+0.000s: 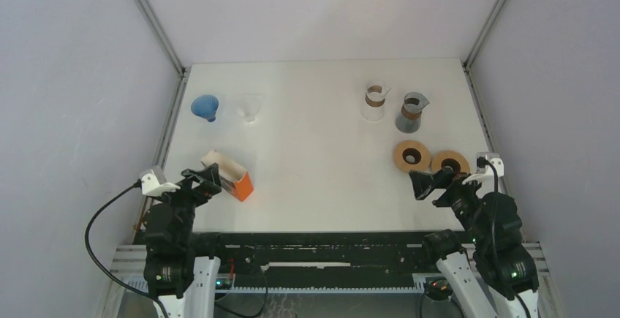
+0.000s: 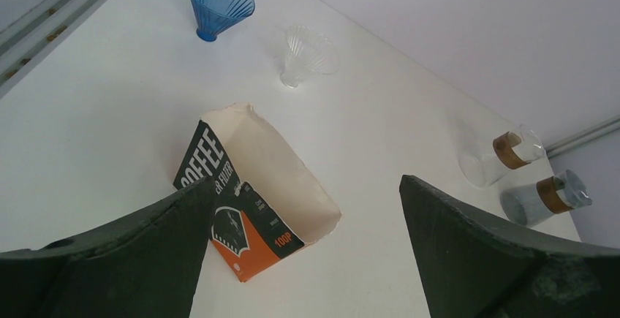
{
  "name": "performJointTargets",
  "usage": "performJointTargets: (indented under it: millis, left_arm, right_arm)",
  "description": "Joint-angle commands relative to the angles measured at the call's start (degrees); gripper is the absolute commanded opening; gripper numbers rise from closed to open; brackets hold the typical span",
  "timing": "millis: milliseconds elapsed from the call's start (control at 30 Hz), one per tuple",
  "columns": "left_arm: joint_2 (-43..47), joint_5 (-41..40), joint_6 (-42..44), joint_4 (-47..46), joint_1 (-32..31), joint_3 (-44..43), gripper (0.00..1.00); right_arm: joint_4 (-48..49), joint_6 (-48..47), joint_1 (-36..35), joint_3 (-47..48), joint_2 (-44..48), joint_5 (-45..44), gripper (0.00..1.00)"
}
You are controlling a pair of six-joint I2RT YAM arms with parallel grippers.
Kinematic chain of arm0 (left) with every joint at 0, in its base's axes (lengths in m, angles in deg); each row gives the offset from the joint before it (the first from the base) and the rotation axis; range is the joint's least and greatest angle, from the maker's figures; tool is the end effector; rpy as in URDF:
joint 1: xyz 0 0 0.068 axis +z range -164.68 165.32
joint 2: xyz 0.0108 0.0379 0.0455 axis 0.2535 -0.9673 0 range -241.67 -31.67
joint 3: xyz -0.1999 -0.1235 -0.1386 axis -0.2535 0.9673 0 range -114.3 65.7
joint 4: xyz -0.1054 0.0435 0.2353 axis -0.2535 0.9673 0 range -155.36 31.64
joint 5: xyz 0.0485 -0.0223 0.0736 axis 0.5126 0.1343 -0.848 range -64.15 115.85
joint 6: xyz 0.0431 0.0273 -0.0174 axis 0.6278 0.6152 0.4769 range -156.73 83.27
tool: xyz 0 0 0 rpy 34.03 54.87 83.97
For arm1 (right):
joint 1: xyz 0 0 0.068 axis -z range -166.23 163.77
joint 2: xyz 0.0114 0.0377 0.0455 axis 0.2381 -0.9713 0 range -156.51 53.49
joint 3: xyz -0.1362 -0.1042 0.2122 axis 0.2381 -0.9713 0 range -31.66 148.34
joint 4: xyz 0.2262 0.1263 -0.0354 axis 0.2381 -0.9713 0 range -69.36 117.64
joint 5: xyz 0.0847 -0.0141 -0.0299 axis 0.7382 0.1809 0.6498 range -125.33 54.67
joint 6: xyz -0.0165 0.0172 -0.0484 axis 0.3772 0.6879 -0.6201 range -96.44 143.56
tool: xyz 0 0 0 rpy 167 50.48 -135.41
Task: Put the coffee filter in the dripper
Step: Pick up the coffee server from the center of the board.
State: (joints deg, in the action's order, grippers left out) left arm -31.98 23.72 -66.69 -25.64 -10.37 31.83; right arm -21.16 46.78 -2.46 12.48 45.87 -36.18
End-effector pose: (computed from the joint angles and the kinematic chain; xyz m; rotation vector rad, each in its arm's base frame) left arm 0.0358 0.0041 0.2886 -0.5241 1.6042 -0.3056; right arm 0.0257 0.0071 0.3192 0.1213 1.8067 0.4797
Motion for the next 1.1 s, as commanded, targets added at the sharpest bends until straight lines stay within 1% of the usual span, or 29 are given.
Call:
performJointTargets:
  millis: [0, 233, 367, 533, 733, 867, 1067]
  left_arm:
    - [0.8, 2.7, 1.4, -0.8, 0.6, -2.1, 1.0]
    - [0.5, 4.3, 3.0, -1.0, 0.5, -2.7, 1.0]
    - [0.8, 6.3, 3.7, -2.0, 0.5, -2.7, 1.0]
    - [2.1, 6.8, 3.4, -2.3, 0.3, -1.7, 1.0]
    - [4.0, 9.0, 3.3, -4.4, 0.4, -0.3, 1.0]
    - [4.3, 10.1, 3.5, -4.9, 0.3, 0.1, 1.0]
    - [4.6, 12.0, 4.1, -5.7, 0.4, 0.4, 1.0]
  right_arm:
    - [5.6, -2.0, -0.2, 1.9, -6.0, 0.7, 1.0]
    - [10.7, -3.7, 0.5, 5.7, -21.9, -2.6, 0.96]
    - [13.4, -2.8, 4.5, 7.5, -30.6, -1.1, 0.93]
    - [15.5, -1.9, 12.6, 10.4, -41.4, 1.7, 0.85]
    - [18.1, -2.3, 18.1, 15.6, -53.4, 0.5, 0.75]
    - [19.5, -1.4, 19.8, 19.8, -61.6, 0.2, 0.69]
    - [19.9, 0.0, 20.4, 26.2, -73.1, -0.5, 0.62]
